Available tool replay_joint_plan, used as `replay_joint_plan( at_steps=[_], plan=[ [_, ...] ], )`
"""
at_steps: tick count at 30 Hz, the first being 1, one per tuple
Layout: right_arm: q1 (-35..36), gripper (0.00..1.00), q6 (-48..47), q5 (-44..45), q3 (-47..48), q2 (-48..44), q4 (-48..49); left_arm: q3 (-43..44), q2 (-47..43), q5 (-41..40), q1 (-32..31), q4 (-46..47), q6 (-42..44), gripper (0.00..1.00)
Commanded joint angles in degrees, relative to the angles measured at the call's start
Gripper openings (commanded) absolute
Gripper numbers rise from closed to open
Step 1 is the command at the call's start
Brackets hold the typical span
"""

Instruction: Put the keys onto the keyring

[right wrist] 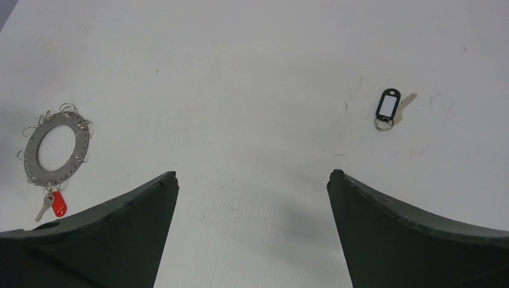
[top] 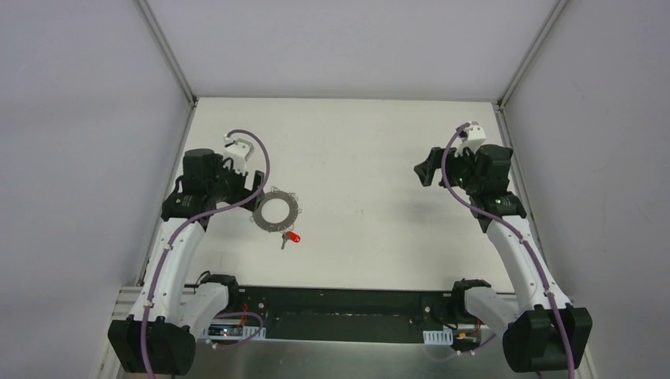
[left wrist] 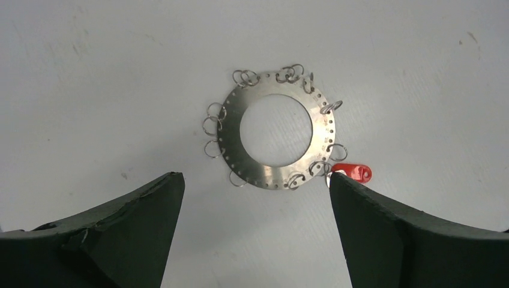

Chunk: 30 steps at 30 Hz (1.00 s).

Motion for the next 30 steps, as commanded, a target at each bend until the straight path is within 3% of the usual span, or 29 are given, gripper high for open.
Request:
replay_joint_plan(
  at_steps=[1, 6, 14, 22, 30],
  plan=[
    [-0.53, 1.00, -2.04, -1.04, -1.13, -1.59, 0.99, -1.31, 2.76, -3.68, -2.85, -3.64, 4.72, 0.93],
    [-2.19, 1.00, -2.39, -2.15, -1.09, -2.32, 0.35, 0.96, 9.31, -10.17, -6.64, -5.86, 2.56, 0.87],
    [-2.46, 1.00, -3.82, -3.20, -2.29, -1.32, 0.75, 8.12, 22.21, -4.37, -7.77, -15.52, 3.39, 0.71],
    [-2.44, 1.00, -4.19, -3.79, -2.29, 0.68, 0.75, 11.22, 25.70, -6.05, -11.87, -13.37, 2.50, 0.70],
    [-2.74, 1.00, -5.04, -2.95, -2.64, 0.33, 0.57, 18.99, 37.08, -5.96, -18.89, -14.08, 4.43, 0.59]
  ],
)
